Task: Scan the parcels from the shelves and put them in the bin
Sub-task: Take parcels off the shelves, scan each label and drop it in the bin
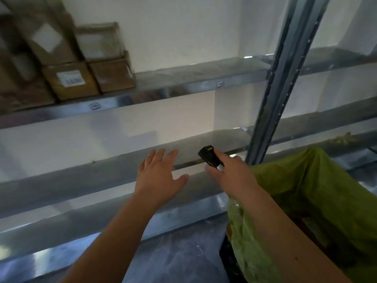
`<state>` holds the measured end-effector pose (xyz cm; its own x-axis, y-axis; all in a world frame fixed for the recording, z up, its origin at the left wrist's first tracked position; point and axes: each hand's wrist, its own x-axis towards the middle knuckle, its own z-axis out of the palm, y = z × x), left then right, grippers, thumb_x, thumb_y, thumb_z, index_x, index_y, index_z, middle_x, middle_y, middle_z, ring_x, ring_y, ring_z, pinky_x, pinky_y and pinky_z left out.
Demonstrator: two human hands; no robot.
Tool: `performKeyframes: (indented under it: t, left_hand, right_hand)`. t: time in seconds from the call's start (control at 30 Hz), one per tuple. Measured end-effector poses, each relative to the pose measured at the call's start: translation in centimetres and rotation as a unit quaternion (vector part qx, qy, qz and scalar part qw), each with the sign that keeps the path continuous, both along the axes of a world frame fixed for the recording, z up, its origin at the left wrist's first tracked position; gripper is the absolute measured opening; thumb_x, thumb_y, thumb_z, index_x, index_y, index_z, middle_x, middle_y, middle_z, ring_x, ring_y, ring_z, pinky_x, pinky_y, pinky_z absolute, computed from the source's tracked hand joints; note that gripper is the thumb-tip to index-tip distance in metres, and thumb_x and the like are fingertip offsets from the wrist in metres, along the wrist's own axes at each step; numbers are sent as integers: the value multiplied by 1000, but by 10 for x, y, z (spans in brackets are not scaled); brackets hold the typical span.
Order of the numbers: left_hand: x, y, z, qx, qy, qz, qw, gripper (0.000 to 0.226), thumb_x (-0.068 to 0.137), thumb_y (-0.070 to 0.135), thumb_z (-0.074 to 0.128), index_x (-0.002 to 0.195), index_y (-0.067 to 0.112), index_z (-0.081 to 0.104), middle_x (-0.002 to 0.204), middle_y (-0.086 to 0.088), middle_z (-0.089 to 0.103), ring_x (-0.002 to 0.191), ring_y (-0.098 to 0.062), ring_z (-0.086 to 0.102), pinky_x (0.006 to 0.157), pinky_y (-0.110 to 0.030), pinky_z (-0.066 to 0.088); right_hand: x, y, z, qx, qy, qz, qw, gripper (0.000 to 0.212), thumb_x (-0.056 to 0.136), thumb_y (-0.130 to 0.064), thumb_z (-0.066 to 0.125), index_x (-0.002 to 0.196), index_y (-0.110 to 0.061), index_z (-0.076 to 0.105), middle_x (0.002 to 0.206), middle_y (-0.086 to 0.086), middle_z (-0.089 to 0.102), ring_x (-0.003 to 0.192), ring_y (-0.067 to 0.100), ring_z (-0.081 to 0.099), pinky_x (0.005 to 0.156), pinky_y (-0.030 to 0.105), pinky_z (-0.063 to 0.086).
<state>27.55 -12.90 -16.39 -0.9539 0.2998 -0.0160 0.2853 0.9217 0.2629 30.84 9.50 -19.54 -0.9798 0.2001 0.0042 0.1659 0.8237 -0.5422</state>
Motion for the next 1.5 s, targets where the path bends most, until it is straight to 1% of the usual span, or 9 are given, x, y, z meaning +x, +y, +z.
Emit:
performKeyframes:
  t: [0.17, 0.37, 0.53, 0.67, 0.83, 1.07, 1.23, 1.37, 1.5]
  left_hand:
    - [32, -72, 41, 21, 43, 52, 997, 85, 94, 69, 54, 164, 40, 16, 174, 0, 13, 161, -23, -2, 130, -49, 8]
    - [60, -132, 85, 15, 97, 94, 991, 85, 94, 68, 57, 164, 42, 16, 174, 0, 14, 162, -25, 1, 128, -50, 9]
    - [66, -153, 127, 23, 137, 114, 984, 84, 93, 69, 59, 163, 40, 22, 174, 2, 17, 161, -24, 5, 128, -52, 14]
    - [57, -163, 153, 37, 165, 104, 980, 84, 91, 70, 61, 162, 39, 28, 170, 5, 27, 158, -24, 18, 127, -53, 24]
    - [21, -166, 179, 33, 177, 96, 979, 85, 90, 67, 64, 161, 34, 31, 166, 2, 33, 155, -26, 24, 123, -55, 30]
    - [-55, -160, 201, 42, 181, 94, 978, 84, 84, 65, 68, 157, 37, 35, 160, 1, 41, 148, -28, 33, 117, -53, 38]
    - [-116, -143, 222, 101, 163, 106, 976, 89, 85, 66, 69, 160, 31, 36, 160, -2, 43, 148, -29, 38, 119, -50, 39]
    - [-162, -134, 230, 136, 174, 114, 969, 90, 74, 77, 60, 154, 41, 40, 147, 6, 58, 137, -25, 52, 110, -50, 50]
    - [-190, -123, 239, 149, 162, 131, 967, 83, 87, 57, 66, 160, 30, 37, 164, -2, 38, 150, -27, 35, 120, -51, 37]
  right_hand:
    - [3, -66, 30, -24, 41, 71, 996, 58, 99, -62, 52, 152, -49, 34, 112, 3, 56, 93, 20, 58, 82, 38, 53]
    - [2, -119, 72, -18, 96, 121, 988, 59, 100, -62, 52, 154, -47, 34, 117, 4, 59, 96, 20, 59, 79, 34, 48]
    - [-6, -147, 114, 18, 146, 148, 978, 61, 98, -64, 52, 154, -44, 38, 123, 7, 64, 97, 23, 63, 85, 40, 57]
    - [-22, -152, 140, 28, 161, 160, 973, 56, 98, -65, 51, 150, -44, 44, 127, 6, 66, 98, 22, 63, 82, 39, 55]
    - [-53, -153, 178, 22, 191, 189, 963, 50, 100, -60, 54, 147, -42, 49, 133, 0, 66, 108, 21, 64, 80, 35, 52]
    - [-114, -147, 211, 47, 205, 200, 957, 47, 99, -60, 55, 142, -41, 52, 106, 2, 65, 82, 17, 61, 61, 32, 46]
    - [-175, -137, 226, 64, 220, 194, 954, 52, 96, -65, 55, 143, -45, 48, 110, 4, 67, 86, 21, 63, 73, 37, 56]
    - [-218, -133, 233, 78, 237, 201, 947, 59, 96, -68, 52, 149, -44, 41, 118, 3, 67, 91, 21, 63, 79, 40, 58]
    - [-255, -123, 242, 73, 248, 212, 942, 62, 97, -67, 50, 152, -42, 39, 121, 7, 66, 95, 24, 63, 82, 42, 58]
